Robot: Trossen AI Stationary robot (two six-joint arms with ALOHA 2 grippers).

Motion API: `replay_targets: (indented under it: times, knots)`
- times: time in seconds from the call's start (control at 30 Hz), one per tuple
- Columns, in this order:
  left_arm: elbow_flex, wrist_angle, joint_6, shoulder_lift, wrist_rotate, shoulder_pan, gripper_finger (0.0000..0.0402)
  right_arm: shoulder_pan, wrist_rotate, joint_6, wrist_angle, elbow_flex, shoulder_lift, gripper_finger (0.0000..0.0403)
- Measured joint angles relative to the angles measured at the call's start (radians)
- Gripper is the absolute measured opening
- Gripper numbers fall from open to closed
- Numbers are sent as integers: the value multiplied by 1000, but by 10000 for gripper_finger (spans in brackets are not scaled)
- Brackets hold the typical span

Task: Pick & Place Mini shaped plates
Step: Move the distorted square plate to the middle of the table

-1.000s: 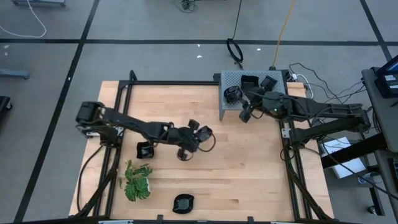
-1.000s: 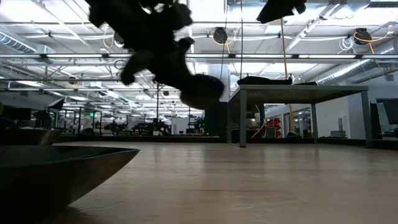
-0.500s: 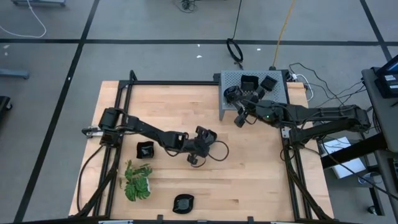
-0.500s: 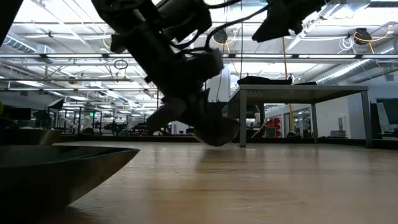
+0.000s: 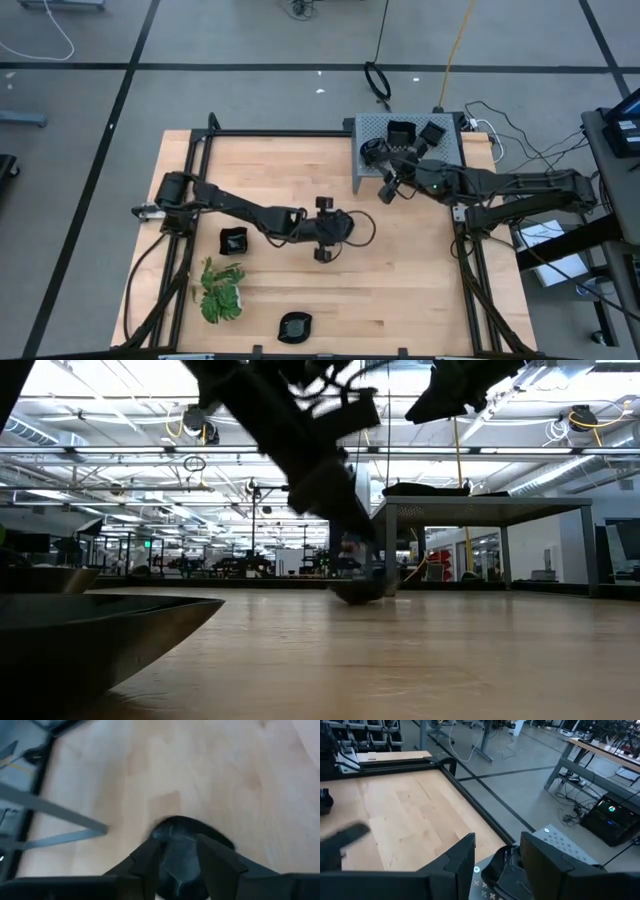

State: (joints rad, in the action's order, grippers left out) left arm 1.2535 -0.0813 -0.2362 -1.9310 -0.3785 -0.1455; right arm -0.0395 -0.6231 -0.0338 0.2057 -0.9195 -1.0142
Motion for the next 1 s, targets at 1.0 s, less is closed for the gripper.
replay_targets:
  times: [1.0]
  knots:
    - [-52, -1283, 1461, 274, 301, -133, 130, 2, 131, 123, -7, 0, 30, 146]
